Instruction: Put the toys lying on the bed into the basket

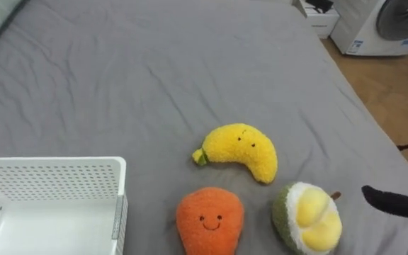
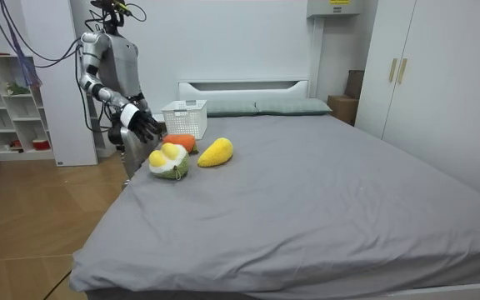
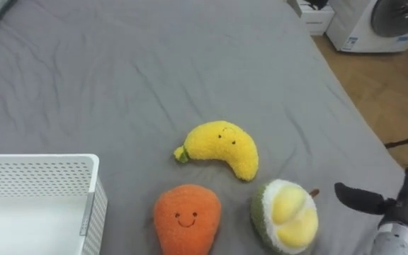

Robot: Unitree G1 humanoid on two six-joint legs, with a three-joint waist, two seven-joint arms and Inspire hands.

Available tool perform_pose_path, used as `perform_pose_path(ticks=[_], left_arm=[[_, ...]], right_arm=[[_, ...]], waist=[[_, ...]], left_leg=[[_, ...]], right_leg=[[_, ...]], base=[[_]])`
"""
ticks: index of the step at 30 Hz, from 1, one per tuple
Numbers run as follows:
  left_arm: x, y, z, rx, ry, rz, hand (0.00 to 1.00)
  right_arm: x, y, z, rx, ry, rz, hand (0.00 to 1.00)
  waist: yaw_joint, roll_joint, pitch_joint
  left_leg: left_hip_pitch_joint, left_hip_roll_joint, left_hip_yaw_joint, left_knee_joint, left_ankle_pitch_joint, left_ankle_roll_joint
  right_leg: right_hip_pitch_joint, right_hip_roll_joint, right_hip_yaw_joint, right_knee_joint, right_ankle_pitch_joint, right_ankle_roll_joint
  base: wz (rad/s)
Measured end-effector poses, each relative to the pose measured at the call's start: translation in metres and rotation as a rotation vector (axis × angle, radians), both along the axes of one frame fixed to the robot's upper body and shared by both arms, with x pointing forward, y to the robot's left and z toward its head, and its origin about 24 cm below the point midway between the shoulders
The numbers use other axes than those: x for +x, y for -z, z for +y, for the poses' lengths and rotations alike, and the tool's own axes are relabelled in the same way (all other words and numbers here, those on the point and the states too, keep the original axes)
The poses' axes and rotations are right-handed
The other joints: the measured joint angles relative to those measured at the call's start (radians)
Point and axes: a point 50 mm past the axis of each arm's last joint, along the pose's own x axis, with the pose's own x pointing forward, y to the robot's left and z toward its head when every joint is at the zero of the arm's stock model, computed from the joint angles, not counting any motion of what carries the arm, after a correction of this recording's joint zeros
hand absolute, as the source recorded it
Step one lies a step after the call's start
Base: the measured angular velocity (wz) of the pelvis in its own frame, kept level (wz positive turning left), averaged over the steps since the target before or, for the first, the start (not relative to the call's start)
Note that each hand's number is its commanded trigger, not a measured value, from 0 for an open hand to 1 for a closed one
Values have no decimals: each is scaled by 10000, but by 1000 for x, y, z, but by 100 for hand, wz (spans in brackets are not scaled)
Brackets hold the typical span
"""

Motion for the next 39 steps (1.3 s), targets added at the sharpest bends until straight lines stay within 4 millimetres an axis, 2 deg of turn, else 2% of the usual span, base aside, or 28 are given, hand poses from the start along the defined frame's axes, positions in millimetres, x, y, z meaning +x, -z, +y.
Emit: perform_pose_path(ticks=[4,6,8,12,16,18,20,23,31,37,39], left_arm=[[-1,0,0,84,489,212,0],[-2,0,0,93,544,271,0],[-5,0,0,71,531,384,0],[-5,0,0,63,639,524,0],[-2,0,-1,79,933,622,0],[-2,0,-1,75,971,613,0],[-2,0,-2,52,1052,657,0],[-6,0,-1,22,1077,862,0],[-14,-2,3,80,1409,1396,0],[-11,-2,3,53,1419,1332,0],[-8,-2,4,78,1402,1233,0]], right_arm=[[11,-2,13,-557,-1361,389,0],[16,-6,18,-644,-1953,361,0],[25,-9,25,-543,-2630,361,0],[27,-1,36,-507,-3843,1106,0],[23,10,40,-873,-4808,2455,0],[19,20,42,-818,-5197,3219,0],[12,34,48,-511,-5826,4272,0],[7,44,53,-41,-6388,5092,0],[3,49,51,-565,-7243,6510,0],[1,51,50,-956,-7643,7166,0],[-1,53,49,-1000,-7627,7343,0]], waist=[[326,-7,19],[373,-27,9],[392,-118,2],[411,-317,13],[580,-388,-11],[623,-352,7],[683,-365,-6],[817,-323,13],[897,-392,-17],[944,-390,-20],[1058,-390,-20]], left_leg=[[-24,-7,1,-7,-5,0],[-20,-8,-22,1,-8,-1],[-26,-24,-128,23,-4,0],[-62,-21,-213,90,1,-5],[-29,-19,-303,74,-1,-3],[13,-21,-394,96,-3,-5],[-21,-20,-424,143,-7,-8],[-42,-23,-426,151,-21,0],[-54,-43,-483,215,-18,2],[-52,-43,-509,172,-18,1],[-47,-42,-513,162,-18,1]], right_leg=[[-41,-29,-35,39,-4,-7],[-38,-46,-77,28,-25,-16],[-30,-60,-146,0,-35,-12],[3,-49,-228,-61,-42,-11],[209,-42,-329,-195,-6,-6],[311,-57,-443,-211,-6,-5],[352,-71,-510,-203,-4,-8],[365,-88,-512,-182,0,-14],[351,-90,-548,-276,-4,-11],[354,-85,-610,-345,-2,-8],[373,-80,-614,-344,-2,-8]], base=[[-1],[5],[10],[10],[6],[15],[6],[0],[1],[1],[0]])
